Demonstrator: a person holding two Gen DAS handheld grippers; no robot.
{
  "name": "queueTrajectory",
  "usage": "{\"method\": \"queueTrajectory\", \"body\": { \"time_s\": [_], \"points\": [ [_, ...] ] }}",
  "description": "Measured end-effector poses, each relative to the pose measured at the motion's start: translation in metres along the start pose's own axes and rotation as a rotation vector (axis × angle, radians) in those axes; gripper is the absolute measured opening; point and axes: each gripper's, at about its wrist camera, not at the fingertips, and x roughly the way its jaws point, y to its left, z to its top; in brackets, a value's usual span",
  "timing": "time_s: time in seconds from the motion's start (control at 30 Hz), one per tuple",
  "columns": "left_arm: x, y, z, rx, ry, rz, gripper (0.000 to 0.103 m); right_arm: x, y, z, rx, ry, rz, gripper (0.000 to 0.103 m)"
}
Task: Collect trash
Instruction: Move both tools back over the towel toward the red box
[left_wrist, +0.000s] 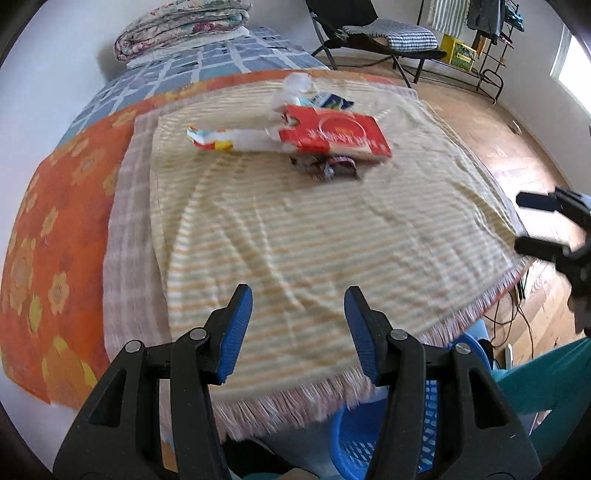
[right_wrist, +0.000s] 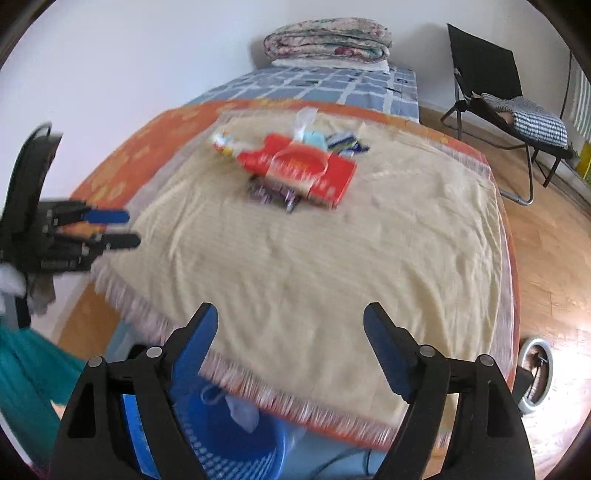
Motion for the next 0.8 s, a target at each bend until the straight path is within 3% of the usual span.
{"method": "queueTrajectory", "body": {
  "time_s": [0.13,0.4,0.8],
  "points": [
    [0.005,0.009,0.02,0.004,-0.019,-0.001,0.053,0.012,-0.013,0.036,-0.004,-0.011,-0.011,0.081],
    [0.015,0.035,0.053,-0.037,-0.049,-0.025,0.053,0.064,-0.032,0.106,-0.014,0.019,0.092,0.081],
    [0.03,0.073,0.058,-0.138,-0.037,-0.059,0.053,0.156,-0.043,0.174,-0.021,0.091,0.158,0.081]
  ]
}}
